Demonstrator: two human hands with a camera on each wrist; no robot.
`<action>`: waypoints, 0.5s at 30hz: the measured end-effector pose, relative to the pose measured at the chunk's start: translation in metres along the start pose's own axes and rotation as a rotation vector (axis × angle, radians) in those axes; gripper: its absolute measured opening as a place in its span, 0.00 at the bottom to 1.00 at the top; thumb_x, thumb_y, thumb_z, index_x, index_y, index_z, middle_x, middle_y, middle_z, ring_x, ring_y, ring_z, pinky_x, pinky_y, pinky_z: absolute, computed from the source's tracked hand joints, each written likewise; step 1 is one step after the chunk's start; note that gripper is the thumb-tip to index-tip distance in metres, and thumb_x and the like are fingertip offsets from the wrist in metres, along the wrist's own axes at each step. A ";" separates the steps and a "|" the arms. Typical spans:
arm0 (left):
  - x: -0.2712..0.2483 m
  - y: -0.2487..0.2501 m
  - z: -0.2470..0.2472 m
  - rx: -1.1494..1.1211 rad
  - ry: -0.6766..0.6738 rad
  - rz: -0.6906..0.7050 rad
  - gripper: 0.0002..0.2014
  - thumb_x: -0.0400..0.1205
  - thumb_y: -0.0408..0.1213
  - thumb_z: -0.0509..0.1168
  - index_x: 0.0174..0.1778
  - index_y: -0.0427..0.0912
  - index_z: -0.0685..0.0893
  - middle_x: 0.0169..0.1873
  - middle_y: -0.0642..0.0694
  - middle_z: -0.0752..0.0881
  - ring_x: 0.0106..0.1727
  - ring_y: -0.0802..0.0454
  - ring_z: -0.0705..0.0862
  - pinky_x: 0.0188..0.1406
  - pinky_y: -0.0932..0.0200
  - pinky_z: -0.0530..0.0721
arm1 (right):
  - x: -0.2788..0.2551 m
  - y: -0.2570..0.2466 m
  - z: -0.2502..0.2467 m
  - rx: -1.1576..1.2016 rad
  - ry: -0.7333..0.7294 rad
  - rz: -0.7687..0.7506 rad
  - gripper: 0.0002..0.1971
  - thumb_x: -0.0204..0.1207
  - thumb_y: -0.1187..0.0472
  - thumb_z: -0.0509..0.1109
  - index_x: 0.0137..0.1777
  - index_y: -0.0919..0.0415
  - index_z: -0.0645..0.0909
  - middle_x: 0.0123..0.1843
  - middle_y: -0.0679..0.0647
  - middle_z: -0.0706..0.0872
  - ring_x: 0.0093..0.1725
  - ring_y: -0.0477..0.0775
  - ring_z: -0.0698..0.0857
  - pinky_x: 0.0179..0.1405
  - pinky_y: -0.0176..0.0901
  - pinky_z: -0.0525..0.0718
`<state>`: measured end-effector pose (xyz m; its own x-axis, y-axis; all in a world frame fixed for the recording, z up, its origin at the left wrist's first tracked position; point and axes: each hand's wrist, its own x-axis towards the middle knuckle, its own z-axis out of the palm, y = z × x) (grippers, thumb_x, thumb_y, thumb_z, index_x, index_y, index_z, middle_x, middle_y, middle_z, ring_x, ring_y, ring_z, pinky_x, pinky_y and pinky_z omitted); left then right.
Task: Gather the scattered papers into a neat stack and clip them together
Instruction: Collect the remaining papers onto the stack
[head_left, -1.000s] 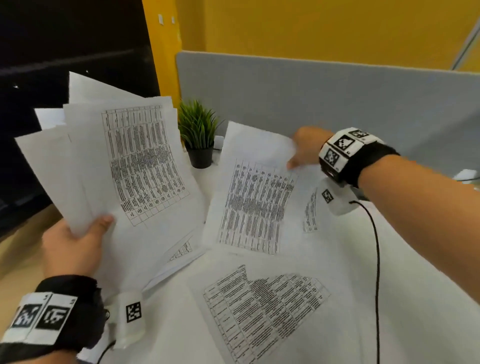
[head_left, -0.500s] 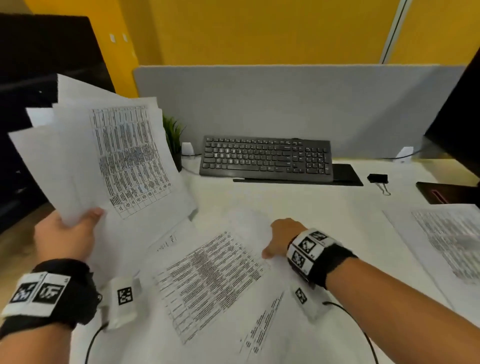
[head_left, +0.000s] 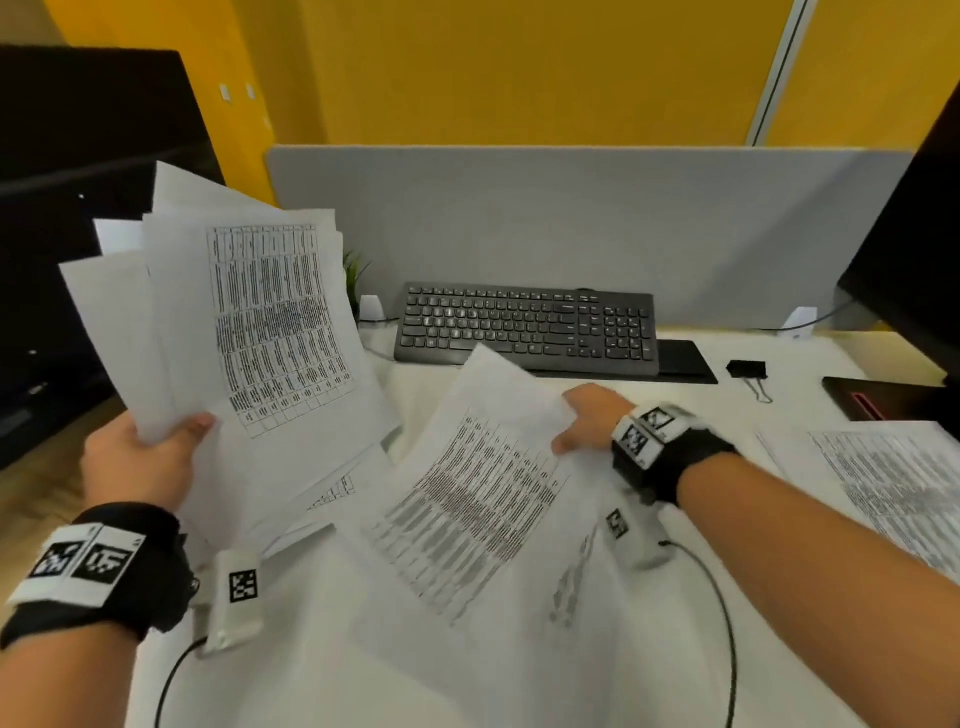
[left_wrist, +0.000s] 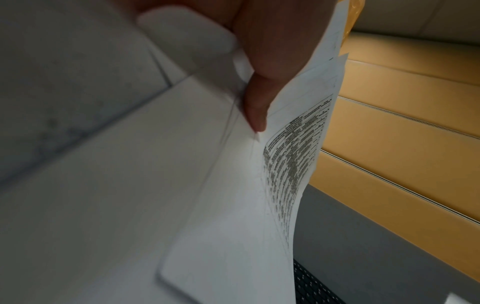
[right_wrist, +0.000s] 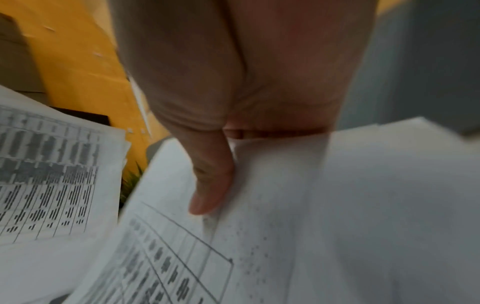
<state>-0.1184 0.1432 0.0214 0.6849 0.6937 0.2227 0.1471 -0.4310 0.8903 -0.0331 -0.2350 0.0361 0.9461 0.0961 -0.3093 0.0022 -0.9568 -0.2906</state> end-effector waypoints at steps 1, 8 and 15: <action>0.002 0.003 0.001 -0.026 0.009 0.000 0.19 0.75 0.45 0.72 0.56 0.37 0.84 0.50 0.33 0.87 0.53 0.36 0.84 0.56 0.39 0.81 | -0.004 -0.001 -0.020 -0.022 0.052 -0.063 0.22 0.70 0.56 0.77 0.61 0.63 0.78 0.65 0.59 0.82 0.59 0.59 0.81 0.54 0.45 0.78; -0.003 0.048 0.030 -0.117 -0.161 0.083 0.16 0.76 0.36 0.72 0.58 0.35 0.84 0.51 0.37 0.87 0.52 0.40 0.84 0.54 0.46 0.80 | -0.036 -0.057 -0.139 -0.153 0.506 -0.494 0.18 0.68 0.56 0.79 0.54 0.65 0.85 0.65 0.58 0.76 0.64 0.59 0.75 0.61 0.46 0.72; -0.043 0.091 0.077 -0.150 -0.494 0.152 0.04 0.79 0.26 0.65 0.40 0.29 0.84 0.34 0.38 0.87 0.38 0.47 0.83 0.40 0.54 0.80 | -0.032 -0.104 -0.169 -0.350 0.623 -0.609 0.22 0.67 0.51 0.78 0.60 0.56 0.84 0.75 0.55 0.71 0.78 0.59 0.63 0.76 0.61 0.63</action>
<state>-0.0796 0.0304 0.0624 0.9500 0.2607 0.1721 -0.0583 -0.3933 0.9176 -0.0085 -0.1851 0.2292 0.7525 0.5405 0.3764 0.5560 -0.8276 0.0768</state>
